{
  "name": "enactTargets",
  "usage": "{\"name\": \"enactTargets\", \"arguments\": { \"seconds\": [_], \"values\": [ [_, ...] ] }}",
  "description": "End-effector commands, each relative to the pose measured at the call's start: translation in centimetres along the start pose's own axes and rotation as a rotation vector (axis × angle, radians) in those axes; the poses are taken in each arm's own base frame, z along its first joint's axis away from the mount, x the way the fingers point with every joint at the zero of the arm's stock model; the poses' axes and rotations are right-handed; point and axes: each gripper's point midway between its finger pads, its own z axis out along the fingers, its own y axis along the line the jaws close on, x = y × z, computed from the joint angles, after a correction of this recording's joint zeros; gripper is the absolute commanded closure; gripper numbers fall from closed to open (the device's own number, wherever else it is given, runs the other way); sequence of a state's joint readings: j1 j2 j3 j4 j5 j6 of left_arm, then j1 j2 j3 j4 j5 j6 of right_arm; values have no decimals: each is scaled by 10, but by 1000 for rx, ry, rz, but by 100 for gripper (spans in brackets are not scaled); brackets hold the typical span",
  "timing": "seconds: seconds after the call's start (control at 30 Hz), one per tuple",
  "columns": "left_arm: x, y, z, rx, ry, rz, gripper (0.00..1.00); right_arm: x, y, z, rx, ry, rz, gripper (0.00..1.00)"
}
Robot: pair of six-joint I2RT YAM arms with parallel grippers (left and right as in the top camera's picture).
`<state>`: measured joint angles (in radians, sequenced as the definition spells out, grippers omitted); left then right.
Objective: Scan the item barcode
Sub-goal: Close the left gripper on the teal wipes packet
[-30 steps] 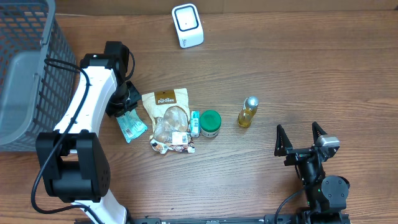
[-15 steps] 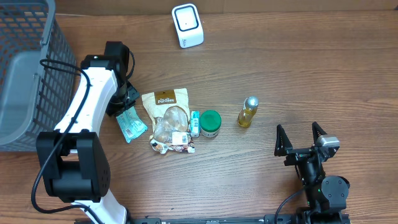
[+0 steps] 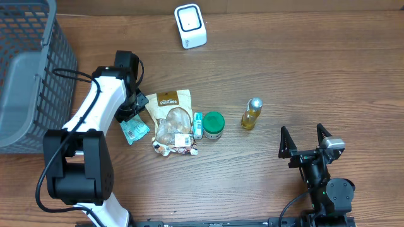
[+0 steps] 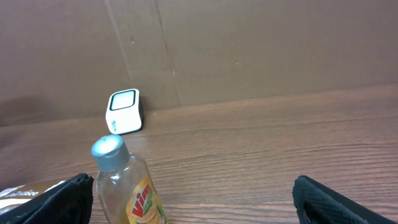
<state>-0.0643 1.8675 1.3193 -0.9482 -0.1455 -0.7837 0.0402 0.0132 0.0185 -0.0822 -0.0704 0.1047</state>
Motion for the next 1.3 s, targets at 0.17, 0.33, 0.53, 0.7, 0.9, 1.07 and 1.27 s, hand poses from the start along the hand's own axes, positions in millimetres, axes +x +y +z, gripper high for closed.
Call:
{"name": "enactTargets", "arguments": {
  "seconds": [0.17, 0.33, 0.53, 0.7, 0.9, 1.07, 1.27],
  "values": [
    [10, 1, 22, 7, 10, -7, 77, 3, -1, 1, 4, 3, 3, 0],
    [11, -1, 30, 29, -3, -10, 79, 3, -1, 1, 4, 3, 3, 0],
    [8, -5, 37, 49, -27, -12, 81, 3, -1, 1, 4, 3, 3, 0],
    [3, -12, 40, 84, -56, 7, 88, 3, -1, 1, 4, 3, 3, 0],
    [11, -26, 30, 164, -1, 116, 96, 3, -1, 1, 4, 3, 3, 0],
    [7, -20, 6, 150, -19, 117, 96, 3, -1, 1, 4, 3, 3, 0],
    [-1, -6, -27, 138, -97, 106, 96, 3, -1, 1, 4, 3, 3, 0]
  ]
}}
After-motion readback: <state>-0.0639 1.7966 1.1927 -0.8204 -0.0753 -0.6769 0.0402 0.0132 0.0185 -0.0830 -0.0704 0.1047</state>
